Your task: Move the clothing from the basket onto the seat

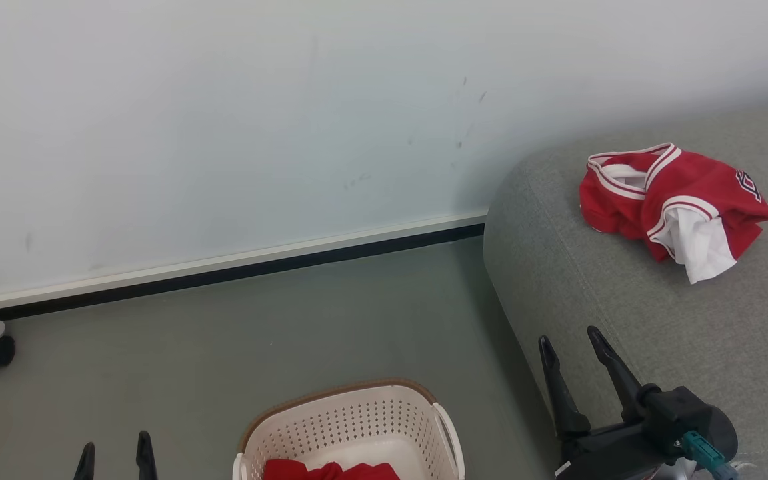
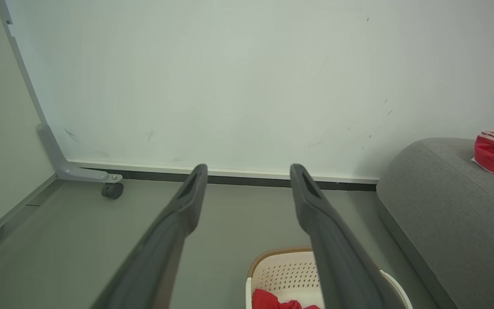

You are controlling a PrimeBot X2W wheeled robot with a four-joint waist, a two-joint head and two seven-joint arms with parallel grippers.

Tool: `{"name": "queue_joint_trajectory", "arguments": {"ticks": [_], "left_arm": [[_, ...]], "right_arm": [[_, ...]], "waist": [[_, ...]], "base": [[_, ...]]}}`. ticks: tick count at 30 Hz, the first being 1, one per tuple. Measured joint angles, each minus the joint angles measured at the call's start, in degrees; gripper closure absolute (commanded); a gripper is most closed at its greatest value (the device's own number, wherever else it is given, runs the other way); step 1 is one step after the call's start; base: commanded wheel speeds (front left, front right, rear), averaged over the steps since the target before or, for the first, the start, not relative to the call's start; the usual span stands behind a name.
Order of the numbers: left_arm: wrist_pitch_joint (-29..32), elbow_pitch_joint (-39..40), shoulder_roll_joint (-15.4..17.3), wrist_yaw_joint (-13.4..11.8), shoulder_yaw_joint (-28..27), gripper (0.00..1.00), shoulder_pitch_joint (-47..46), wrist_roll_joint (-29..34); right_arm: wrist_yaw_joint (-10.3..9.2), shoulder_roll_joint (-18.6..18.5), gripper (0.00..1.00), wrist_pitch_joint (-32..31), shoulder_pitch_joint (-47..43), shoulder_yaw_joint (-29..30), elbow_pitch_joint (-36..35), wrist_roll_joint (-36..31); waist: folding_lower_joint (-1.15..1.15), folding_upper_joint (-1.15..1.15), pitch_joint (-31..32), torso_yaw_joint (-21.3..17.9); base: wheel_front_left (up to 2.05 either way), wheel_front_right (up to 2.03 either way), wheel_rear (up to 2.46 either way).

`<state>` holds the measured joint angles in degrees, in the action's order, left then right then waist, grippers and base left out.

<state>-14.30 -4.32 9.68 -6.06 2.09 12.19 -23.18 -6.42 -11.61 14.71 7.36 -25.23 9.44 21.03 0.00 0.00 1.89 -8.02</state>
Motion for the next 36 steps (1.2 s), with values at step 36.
{"name": "queue_joint_trajectory", "arguments": {"ticks": [36], "left_arm": [[2.1, 1.5, -0.4, 2.4, 6.6, 0.00, -9.5, 3.7]], "right_arm": [[-0.13, -0.2, 0.00, 0.0, 5.7, 2.8, -3.8, -0.6]], "waist": [[0.01, 0.01, -10.9, -0.2]], "base": [[0.00, 0.00, 0.00]]}}
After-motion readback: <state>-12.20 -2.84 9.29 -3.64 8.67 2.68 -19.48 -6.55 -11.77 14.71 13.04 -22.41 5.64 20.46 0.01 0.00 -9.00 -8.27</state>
